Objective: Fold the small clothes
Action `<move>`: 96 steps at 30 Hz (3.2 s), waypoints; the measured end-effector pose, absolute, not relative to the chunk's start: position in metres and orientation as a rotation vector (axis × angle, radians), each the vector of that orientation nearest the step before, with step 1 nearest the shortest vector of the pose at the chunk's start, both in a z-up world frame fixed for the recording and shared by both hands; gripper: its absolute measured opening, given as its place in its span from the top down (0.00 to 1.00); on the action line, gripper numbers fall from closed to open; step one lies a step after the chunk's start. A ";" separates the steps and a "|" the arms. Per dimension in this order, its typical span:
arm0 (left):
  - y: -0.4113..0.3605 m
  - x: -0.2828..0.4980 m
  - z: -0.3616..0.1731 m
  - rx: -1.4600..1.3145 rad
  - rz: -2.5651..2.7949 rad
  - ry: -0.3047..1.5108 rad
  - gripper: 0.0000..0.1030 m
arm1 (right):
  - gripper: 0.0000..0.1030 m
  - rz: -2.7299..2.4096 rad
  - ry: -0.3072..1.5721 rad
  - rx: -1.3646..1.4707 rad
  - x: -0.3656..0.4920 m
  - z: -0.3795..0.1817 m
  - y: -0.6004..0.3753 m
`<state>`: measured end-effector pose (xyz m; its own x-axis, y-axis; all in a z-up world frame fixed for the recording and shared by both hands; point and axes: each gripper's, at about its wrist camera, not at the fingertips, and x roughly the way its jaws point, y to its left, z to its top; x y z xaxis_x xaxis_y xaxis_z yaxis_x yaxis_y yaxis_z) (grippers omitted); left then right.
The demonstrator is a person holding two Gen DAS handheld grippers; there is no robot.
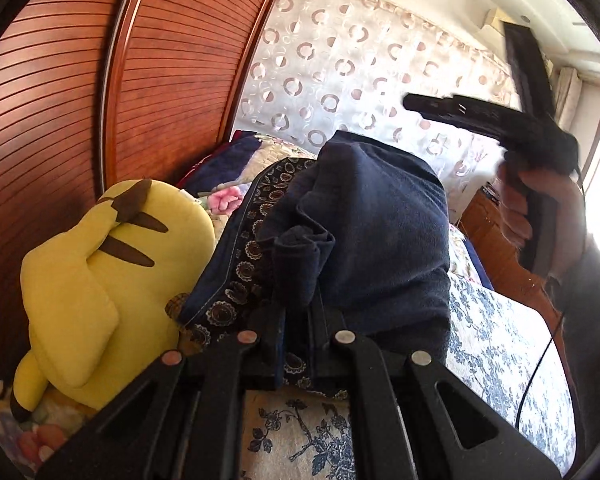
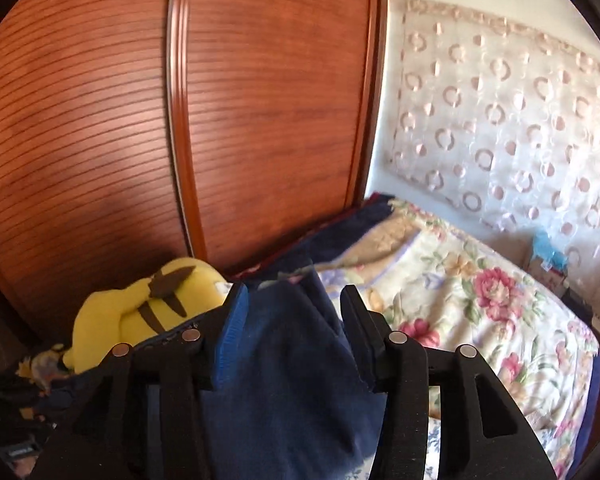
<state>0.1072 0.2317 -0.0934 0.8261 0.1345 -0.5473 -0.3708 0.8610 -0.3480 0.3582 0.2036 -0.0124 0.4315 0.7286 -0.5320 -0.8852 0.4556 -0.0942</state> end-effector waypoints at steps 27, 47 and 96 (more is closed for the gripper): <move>0.162 0.061 -0.018 -0.162 0.243 0.509 0.62 | 0.52 0.941 0.517 -0.265 0.253 -0.049 0.076; 0.044 0.057 -0.004 -0.044 0.012 0.511 0.43 | 0.40 0.707 0.439 -0.197 0.134 -0.022 -0.094; -0.020 0.027 0.043 -0.046 0.013 0.414 0.42 | 0.22 0.389 0.309 0.005 0.061 0.011 -0.226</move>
<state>0.0266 -0.0196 0.0435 0.9154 0.0029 -0.4026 -0.0219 0.9989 -0.0425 0.0615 -0.2261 0.0113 0.8790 0.3738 -0.2959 -0.3723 0.9259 0.0635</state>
